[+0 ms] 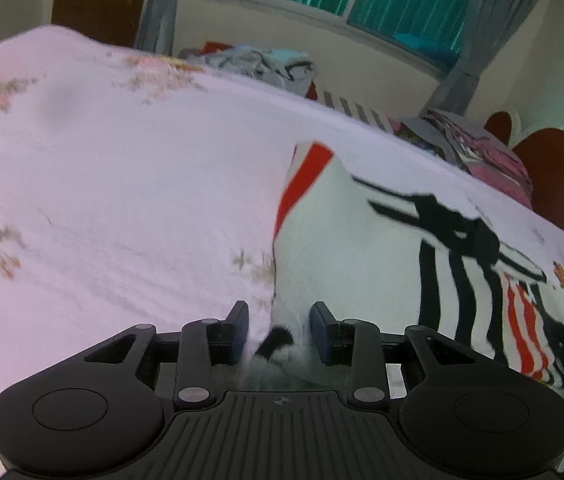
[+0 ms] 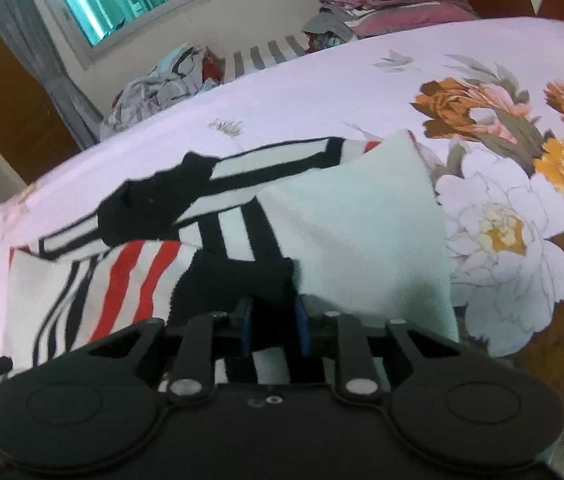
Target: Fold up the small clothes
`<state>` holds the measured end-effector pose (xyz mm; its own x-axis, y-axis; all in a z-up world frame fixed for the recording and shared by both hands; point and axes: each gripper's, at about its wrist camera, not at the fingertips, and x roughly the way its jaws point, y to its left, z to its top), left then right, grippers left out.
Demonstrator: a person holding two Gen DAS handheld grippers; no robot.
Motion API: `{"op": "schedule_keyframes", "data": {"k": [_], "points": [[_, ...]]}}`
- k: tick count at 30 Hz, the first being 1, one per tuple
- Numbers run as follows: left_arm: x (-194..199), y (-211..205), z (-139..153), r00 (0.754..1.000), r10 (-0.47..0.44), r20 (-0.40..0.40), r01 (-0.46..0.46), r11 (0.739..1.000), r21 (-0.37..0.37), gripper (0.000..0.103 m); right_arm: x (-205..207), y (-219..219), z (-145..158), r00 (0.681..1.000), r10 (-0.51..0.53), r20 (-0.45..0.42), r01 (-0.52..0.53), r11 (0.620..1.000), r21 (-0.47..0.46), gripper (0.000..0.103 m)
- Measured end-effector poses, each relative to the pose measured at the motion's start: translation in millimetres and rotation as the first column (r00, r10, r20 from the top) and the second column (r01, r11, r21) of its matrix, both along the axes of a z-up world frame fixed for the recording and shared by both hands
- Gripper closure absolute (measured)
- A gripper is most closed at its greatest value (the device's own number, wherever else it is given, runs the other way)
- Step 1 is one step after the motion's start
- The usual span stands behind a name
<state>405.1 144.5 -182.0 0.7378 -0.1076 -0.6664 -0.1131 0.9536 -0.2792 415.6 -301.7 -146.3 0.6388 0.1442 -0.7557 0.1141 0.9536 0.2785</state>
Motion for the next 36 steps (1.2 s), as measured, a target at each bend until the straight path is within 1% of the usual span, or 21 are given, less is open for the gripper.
{"op": "schedule_keyframes", "data": {"k": [3, 5, 6, 7, 8, 10, 12, 16, 21, 23, 25, 27, 28, 30, 31, 32, 34, 36], "points": [[9.8, 2.7, 11.5, 1.000, 0.018, 0.012, -0.018, 1.000, -0.019, 0.069, -0.2, -2.7, 9.1, 0.999, -0.005, 0.032, 0.005, 1.000, 0.000, 0.069], [20.2, 2.7, 14.7, 1.000, 0.017, 0.009, -0.017, 0.999, -0.029, 0.062, 1.6, -2.3, 14.0, 0.999, -0.005, 0.050, 0.004, 1.000, 0.011, 0.069], [25.8, 1.1, 15.5, 1.000, 0.015, 0.010, -0.014, 1.000, -0.024, 0.056, 3.5, -0.9, 15.7, 0.998, -0.001, 0.056, 0.000, 1.000, 0.013, 0.069], [32.9, -1.7, 16.1, 1.000, 0.005, 0.014, -0.005, 1.000, -0.011, 0.053, 5.5, 1.6, 16.8, 0.998, 0.004, 0.059, -0.005, 1.000, 0.011, 0.068], [37.8, -5.3, 15.9, 1.000, -0.001, 0.017, 0.001, 1.000, 0.003, 0.053, 7.5, 5.4, 16.9, 0.998, 0.014, 0.061, -0.015, 1.000, 0.006, 0.068], [51.7, -8.6, 13.6, 1.000, -0.002, 0.013, 0.001, 1.000, 0.021, 0.052, 10.9, 13.3, 15.3, 0.998, 0.034, 0.058, -0.034, 0.999, 0.002, 0.063], [66.8, -7.3, 8.0, 1.000, 0.013, -0.006, -0.013, 1.000, 0.010, 0.052, 13.4, 21.1, 12.9, 0.997, 0.052, 0.055, -0.053, 0.999, 0.005, 0.061], [86.8, -3.6, -3.8, 0.999, 0.048, -0.025, -0.048, 0.999, -0.003, 0.052, 17.8, 33.8, 10.2, 0.996, 0.072, 0.058, -0.072, 0.997, -0.007, 0.061], [97.5, -3.9, -13.8, 0.996, 0.084, 0.004, -0.084, 0.996, 0.041, 0.052, 24.2, 45.8, 6.9, 0.993, 0.101, 0.061, -0.100, 0.995, -0.028, 0.061], [101.2, -1.4, -17.3, 0.995, 0.103, 0.010, -0.103, 0.994, 0.044, 0.052, 26.6, 49.0, 4.7, 0.992, 0.109, 0.060, -0.107, 0.994, -0.039, 0.061], [103.6, -2.3, -18.5, 0.995, 0.102, 0.017, -0.103, 0.993, 0.062, 0.052, 28.6, 50.5, 0.4, 0.992, 0.116, 0.051, -0.113, 0.992, -0.057, 0.062], [104.0, -4.6, -17.5, 0.996, 0.091, 0.021, -0.092, 0.992, 0.086, 0.052, 32.8, 50.5, -7.8, 0.994, 0.112, 0.017, -0.109, 0.985, -0.132, 0.064], [102.9, -4.2, -15.3, 0.996, 0.092, 0.020, -0.094, 0.992, 0.082, 0.052, 33.7, 48.1, -10.7, 0.993, 0.116, 0.011, -0.113, 0.982, -0.153, 0.069], [96.1, -4.9, -6.0, 0.995, 0.096, 0.026, -0.098, 0.992, 0.086, 0.052, 31.9, 44.6, -6.7, 0.993, 0.114, 0.014, -0.111, 0.983, -0.145, 0.070], [91.4, -6.7, -0.7, 0.996, 0.084, 0.039, -0.087, 0.992, 0.089, 0.052, 29.4, 44.5, -3.0, 0.993, 0.112, 0.021, -0.108, 0.983, -0.149, 0.066], [84.6, -10.4, 5.7, 0.997, 0.063, 0.054, -0.068, 0.993, 0.097, 0.052, 25.5, 45.6, 1.8, 0.992, 0.118, 0.035, -0.111, 0.982, -0.155, 0.063], [69.1, -20.6, 17.2, 0.997, 0.021, 0.075, -0.030, 0.993, 0.114, 0.052, 17.6, 48.6, 8.4, 0.989, 0.139, 0.053, -0.131, 0.981, -0.141, 0.063], [54.2, -31.7, 24.7, 0.996, -0.035, 0.080, 0.025, 0.993, 0.114, 0.052, 10.4, 53.7, 13.5, 0.985, 0.159, 0.068, -0.150, 0.981, -0.127, 0.063]]}}
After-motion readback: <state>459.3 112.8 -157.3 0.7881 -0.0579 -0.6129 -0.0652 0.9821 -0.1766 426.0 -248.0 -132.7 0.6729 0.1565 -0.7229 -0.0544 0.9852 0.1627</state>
